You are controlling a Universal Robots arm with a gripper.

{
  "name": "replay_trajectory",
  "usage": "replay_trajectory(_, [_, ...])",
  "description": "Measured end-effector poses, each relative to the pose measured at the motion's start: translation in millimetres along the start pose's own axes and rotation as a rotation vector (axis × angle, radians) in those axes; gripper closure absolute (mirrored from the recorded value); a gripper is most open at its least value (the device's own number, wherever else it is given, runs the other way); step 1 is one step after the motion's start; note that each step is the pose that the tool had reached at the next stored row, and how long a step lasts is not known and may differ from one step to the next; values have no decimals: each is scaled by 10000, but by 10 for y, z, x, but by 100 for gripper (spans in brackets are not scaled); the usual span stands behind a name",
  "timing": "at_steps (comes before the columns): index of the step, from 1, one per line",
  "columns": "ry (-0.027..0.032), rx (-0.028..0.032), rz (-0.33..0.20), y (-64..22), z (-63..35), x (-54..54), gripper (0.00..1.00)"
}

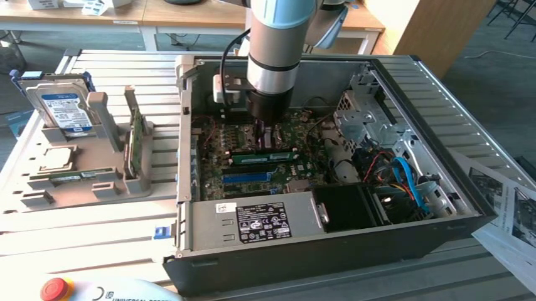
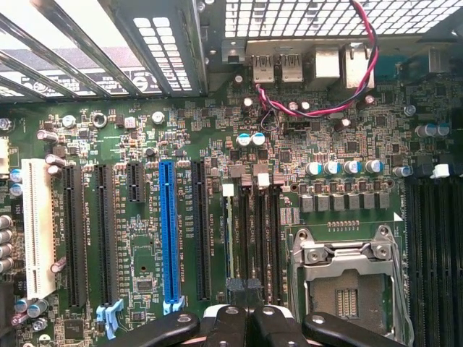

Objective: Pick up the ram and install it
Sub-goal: 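Press down the ram until it locks into place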

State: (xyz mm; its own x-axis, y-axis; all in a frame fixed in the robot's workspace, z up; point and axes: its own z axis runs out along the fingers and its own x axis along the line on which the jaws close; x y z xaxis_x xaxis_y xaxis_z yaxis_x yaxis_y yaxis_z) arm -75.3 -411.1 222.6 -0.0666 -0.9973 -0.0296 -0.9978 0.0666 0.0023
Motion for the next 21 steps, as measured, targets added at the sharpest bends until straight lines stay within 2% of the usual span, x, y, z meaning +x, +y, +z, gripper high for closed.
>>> replay_trajectory(9, [-14, 4, 1, 0, -15, -2, 89])
replay_trajectory(21, [0, -15, 1, 1, -270, -8, 89])
